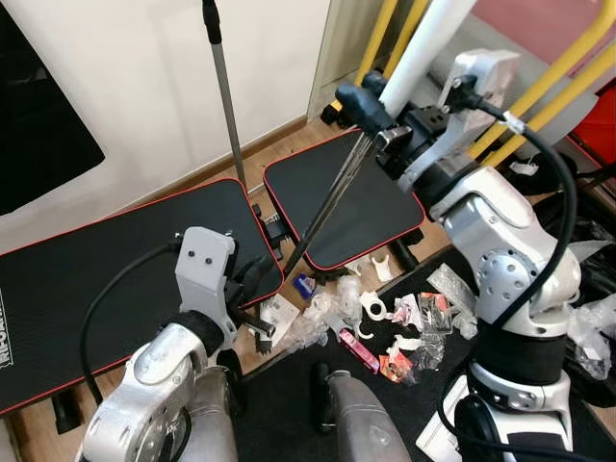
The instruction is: Sweep floor
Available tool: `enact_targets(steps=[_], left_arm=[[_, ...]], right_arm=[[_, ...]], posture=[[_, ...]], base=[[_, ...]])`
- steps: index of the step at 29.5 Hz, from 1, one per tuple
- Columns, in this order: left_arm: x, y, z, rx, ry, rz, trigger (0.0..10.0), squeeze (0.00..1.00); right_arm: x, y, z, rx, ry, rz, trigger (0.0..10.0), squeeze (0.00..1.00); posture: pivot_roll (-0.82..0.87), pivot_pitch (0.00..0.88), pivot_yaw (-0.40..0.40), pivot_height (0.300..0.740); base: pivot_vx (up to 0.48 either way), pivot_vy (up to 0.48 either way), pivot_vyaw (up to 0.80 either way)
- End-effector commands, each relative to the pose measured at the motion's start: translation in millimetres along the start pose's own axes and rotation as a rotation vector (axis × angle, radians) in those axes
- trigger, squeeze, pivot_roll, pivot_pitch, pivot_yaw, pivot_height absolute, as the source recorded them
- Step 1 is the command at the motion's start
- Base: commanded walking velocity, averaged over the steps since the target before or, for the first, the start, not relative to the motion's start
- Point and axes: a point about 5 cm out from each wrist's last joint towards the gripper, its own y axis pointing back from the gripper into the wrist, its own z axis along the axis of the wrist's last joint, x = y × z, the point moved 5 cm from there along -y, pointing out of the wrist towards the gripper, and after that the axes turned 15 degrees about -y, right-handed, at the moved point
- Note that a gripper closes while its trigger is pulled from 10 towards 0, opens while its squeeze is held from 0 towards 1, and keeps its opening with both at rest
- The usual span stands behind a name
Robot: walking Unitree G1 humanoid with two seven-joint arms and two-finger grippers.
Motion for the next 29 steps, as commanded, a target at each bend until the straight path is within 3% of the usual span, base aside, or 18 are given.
enact_targets(steps=[1, 20, 29], left_arm=[[3.5, -1.7, -9, 0.050, 0.031, 0.045, 10.0, 0.00], [7.0, -8.7, -10, 0.063, 0.043, 0.067, 10.0, 0.00], [6.1, -10.6, -10, 0.062, 0.052, 0.072, 10.0, 0.00]], right_arm=[[8.3, 3.8, -4, 0.003, -0.012, 0.032, 10.0, 0.00], [8.1, 3.4, -14, 0.051, -0.015, 0.028, 10.0, 0.00], [7.9, 2.3, -15, 0.059, 0.011, 0.028, 10.0, 0.00]], posture=[[-0.12, 0.274, -0.145, 0.740], [-0.11, 0.258, -0.148, 0.740], [-0.11, 0.256, -0.156, 0.740]], base=[[0.000, 0.000, 0.00], [-0.220, 0.000, -0.42], [-0.274, 0.000, 0.00]])
